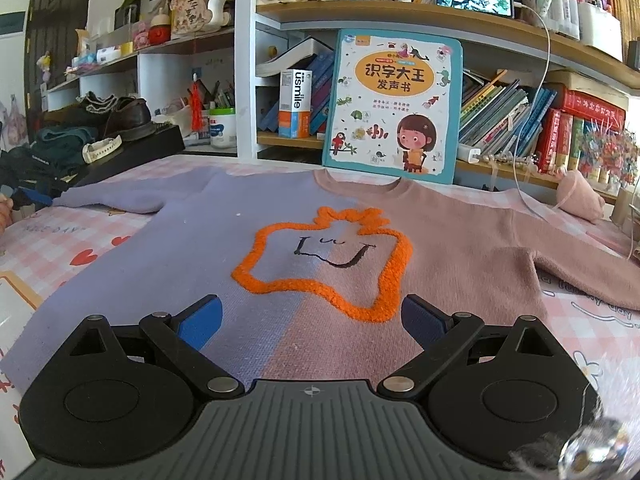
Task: Fold clothes
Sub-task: 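Move the left gripper to the purple sleeve cuff and grasp it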
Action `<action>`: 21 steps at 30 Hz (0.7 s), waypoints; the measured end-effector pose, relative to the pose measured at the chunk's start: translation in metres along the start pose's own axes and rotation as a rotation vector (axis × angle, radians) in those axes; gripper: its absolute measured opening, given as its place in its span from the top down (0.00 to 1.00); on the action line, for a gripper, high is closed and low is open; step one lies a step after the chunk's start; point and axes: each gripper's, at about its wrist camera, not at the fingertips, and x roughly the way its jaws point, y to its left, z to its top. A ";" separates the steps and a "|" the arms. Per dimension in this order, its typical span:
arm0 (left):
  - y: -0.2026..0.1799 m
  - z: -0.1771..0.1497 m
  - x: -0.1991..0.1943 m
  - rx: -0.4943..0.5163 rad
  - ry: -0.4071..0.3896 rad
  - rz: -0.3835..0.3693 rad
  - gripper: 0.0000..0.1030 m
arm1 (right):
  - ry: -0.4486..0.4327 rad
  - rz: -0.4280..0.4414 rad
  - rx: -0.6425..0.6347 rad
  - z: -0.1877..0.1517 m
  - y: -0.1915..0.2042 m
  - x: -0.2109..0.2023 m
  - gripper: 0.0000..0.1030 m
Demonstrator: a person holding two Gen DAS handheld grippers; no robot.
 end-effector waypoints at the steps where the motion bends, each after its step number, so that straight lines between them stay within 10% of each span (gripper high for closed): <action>1: -0.001 -0.002 0.001 -0.012 0.019 -0.036 0.61 | 0.002 0.001 0.001 0.000 0.000 0.000 0.06; 8: -0.029 -0.019 0.005 0.049 0.053 -0.091 0.61 | 0.000 -0.003 0.002 0.000 -0.001 -0.001 0.06; 14: -0.021 -0.005 -0.008 0.144 -0.075 0.094 0.59 | -0.001 -0.002 0.008 0.000 -0.002 0.000 0.06; 21: 0.007 0.011 0.009 0.014 -0.015 0.070 0.61 | 0.008 0.000 0.009 0.001 -0.003 0.001 0.06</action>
